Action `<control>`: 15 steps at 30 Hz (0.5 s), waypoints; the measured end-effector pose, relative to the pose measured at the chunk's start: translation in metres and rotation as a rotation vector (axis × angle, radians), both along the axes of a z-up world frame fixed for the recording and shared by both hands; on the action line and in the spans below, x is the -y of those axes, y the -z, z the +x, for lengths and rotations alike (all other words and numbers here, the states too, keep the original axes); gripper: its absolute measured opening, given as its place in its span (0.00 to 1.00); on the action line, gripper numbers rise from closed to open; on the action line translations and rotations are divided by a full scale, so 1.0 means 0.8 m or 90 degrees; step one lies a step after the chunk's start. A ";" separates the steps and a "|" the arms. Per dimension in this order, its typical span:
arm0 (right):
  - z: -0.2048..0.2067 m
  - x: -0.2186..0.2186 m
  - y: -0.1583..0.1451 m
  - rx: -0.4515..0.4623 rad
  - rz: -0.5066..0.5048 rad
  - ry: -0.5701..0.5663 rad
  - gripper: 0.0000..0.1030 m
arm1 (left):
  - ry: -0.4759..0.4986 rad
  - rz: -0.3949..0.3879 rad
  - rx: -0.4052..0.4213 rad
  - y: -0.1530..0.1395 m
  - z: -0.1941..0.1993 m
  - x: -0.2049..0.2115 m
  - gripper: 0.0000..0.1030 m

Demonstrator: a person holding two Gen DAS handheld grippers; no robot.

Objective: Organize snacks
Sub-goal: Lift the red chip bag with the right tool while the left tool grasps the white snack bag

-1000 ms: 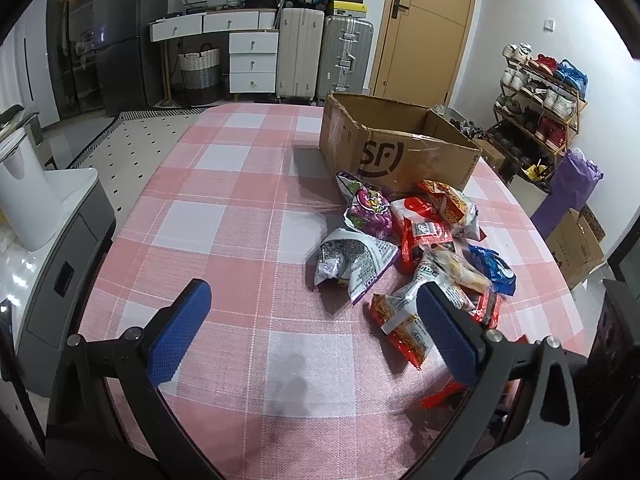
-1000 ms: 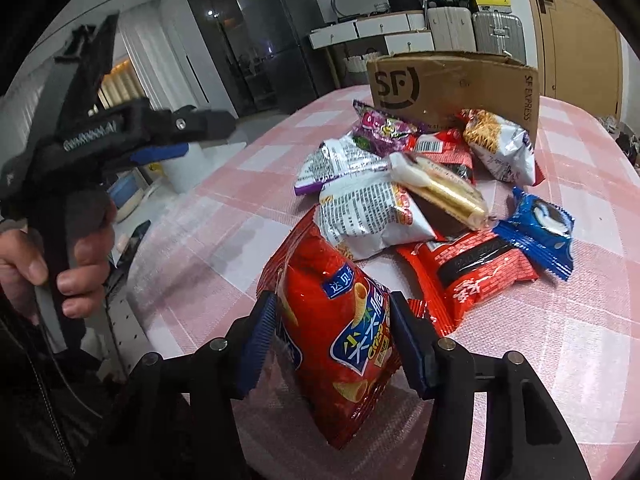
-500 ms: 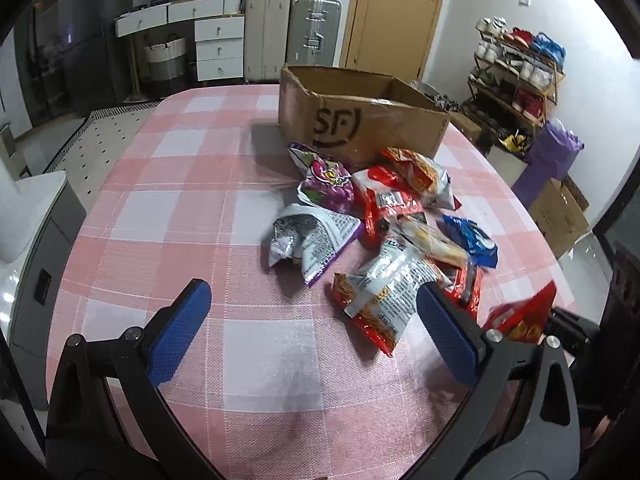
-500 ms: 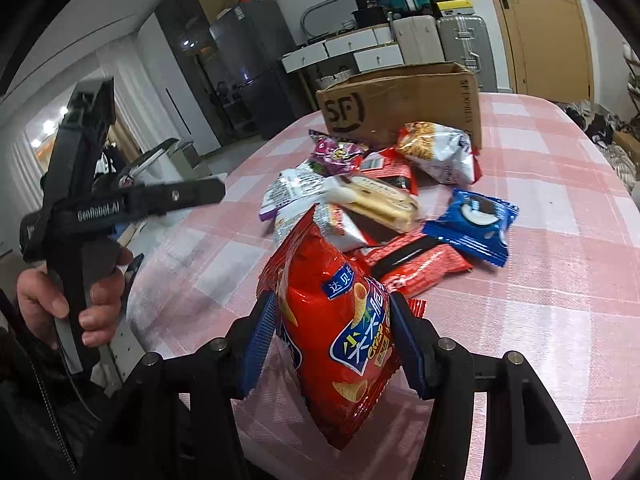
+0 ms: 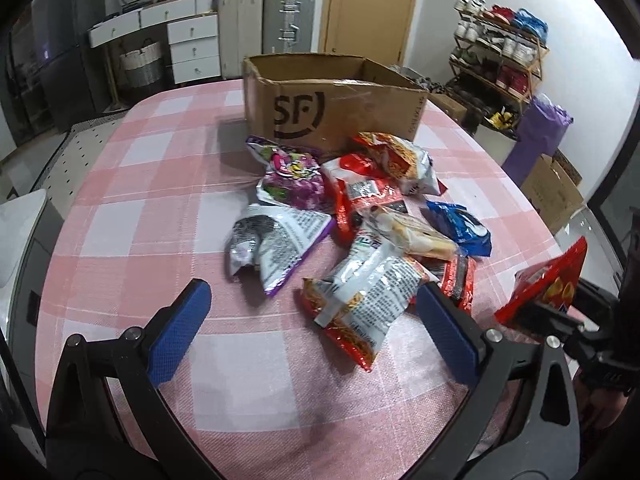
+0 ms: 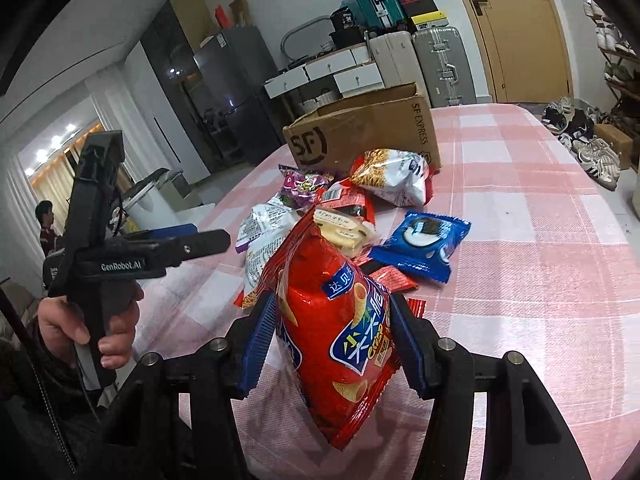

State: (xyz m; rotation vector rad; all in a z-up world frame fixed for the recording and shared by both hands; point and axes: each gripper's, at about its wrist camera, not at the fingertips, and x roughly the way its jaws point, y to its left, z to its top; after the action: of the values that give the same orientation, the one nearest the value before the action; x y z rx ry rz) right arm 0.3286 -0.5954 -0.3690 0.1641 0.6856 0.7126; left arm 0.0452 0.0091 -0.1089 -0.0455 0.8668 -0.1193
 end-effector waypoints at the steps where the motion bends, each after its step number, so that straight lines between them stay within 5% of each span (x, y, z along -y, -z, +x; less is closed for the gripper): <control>1: 0.001 0.002 0.000 -0.001 0.002 0.001 0.55 | 0.004 0.004 -0.005 0.002 0.002 0.004 0.99; 15: -0.008 0.030 0.002 0.000 0.017 0.028 0.55 | 0.109 0.045 -0.050 0.025 0.021 0.057 0.96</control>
State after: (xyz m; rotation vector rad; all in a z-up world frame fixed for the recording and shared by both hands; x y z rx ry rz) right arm 0.3223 -0.6195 -0.3704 0.2024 0.6715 0.6799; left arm 0.0620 -0.0363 -0.1289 0.0908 0.9520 -0.2491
